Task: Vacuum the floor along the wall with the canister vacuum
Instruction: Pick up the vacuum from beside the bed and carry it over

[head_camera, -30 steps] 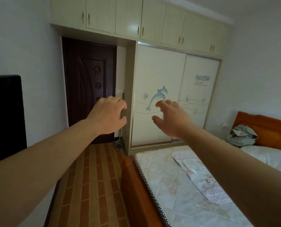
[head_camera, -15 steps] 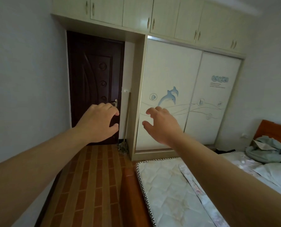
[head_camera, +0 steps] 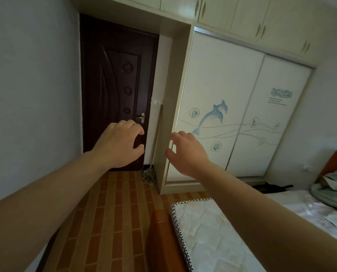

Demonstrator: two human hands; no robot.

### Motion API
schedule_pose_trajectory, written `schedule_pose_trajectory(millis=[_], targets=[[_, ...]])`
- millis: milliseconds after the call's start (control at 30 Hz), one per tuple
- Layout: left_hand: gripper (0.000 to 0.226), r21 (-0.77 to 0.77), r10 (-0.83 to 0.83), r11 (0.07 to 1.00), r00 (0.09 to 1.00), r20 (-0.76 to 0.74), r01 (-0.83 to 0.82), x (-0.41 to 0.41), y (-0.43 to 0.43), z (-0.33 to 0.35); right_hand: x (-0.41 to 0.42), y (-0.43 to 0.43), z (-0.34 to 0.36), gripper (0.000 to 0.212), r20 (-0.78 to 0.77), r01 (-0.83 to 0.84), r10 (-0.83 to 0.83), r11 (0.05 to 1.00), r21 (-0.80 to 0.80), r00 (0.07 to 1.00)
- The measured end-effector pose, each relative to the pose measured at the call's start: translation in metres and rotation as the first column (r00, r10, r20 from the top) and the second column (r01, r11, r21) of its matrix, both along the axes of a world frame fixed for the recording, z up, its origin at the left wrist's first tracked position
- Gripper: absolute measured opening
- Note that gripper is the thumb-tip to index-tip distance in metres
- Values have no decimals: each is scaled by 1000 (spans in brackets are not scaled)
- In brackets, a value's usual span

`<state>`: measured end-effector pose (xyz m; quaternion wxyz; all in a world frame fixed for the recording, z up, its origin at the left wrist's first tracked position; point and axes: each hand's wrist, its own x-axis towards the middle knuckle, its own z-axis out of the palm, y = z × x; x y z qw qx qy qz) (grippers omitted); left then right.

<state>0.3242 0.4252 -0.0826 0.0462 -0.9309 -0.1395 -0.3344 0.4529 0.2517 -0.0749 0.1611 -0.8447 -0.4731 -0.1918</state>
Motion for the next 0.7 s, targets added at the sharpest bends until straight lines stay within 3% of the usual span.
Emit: schedule_pose_trajectory(millis=[433, 700], targets=[[41, -24, -81, 997, 995, -60, 80, 100, 173, -3, 92, 160, 7, 27, -34, 125, -125, 992, 13, 992], [42, -15, -94, 996, 988, -126, 93, 190, 244, -29, 179, 228, -34, 35, -120, 140, -134, 989, 43, 984]])
